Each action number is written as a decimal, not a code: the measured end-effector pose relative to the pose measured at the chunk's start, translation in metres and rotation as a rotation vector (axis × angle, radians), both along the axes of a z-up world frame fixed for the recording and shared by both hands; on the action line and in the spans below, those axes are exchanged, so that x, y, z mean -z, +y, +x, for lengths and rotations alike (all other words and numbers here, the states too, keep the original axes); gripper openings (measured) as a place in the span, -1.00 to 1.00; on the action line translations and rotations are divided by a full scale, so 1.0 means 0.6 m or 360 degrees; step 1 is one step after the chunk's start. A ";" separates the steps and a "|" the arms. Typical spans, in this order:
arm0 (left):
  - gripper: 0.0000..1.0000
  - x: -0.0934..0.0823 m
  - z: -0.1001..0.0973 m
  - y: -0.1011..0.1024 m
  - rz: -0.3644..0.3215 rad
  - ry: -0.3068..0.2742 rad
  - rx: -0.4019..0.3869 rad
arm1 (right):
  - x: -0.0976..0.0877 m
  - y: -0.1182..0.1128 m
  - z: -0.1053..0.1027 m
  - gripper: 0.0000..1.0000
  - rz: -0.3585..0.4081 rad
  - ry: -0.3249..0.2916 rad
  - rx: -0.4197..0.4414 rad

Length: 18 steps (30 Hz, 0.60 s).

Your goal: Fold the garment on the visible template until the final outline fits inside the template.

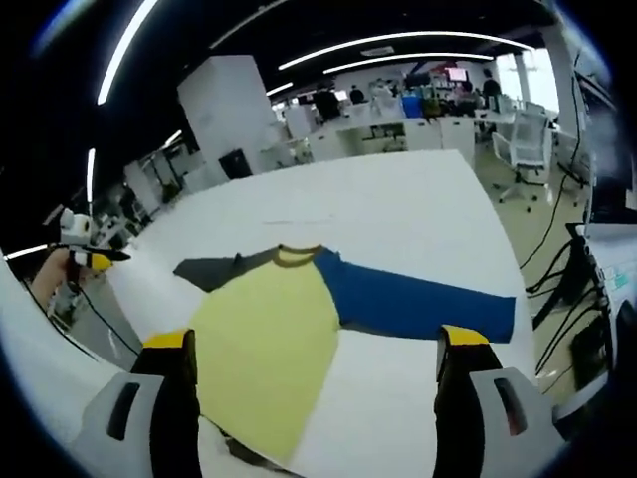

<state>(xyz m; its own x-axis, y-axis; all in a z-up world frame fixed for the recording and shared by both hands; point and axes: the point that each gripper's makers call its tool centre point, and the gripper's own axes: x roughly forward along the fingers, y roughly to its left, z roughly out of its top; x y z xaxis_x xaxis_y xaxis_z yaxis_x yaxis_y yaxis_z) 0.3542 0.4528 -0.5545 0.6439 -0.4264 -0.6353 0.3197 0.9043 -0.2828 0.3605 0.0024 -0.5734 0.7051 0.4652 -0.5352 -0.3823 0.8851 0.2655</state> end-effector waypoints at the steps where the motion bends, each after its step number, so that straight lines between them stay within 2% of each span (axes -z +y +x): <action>1: 0.98 0.000 -0.001 -0.001 -0.0003 0.0003 0.0002 | 0.003 0.001 -0.002 0.99 0.0007 0.0009 0.0006; 10: 0.98 -0.004 0.000 -0.010 -0.0010 -0.0010 0.0002 | 0.009 0.017 -0.010 0.99 0.0029 0.0035 0.0000; 18: 0.98 -0.001 -0.008 -0.013 -0.0012 -0.0002 0.0001 | 0.011 0.016 -0.015 0.99 0.0036 0.0046 0.0012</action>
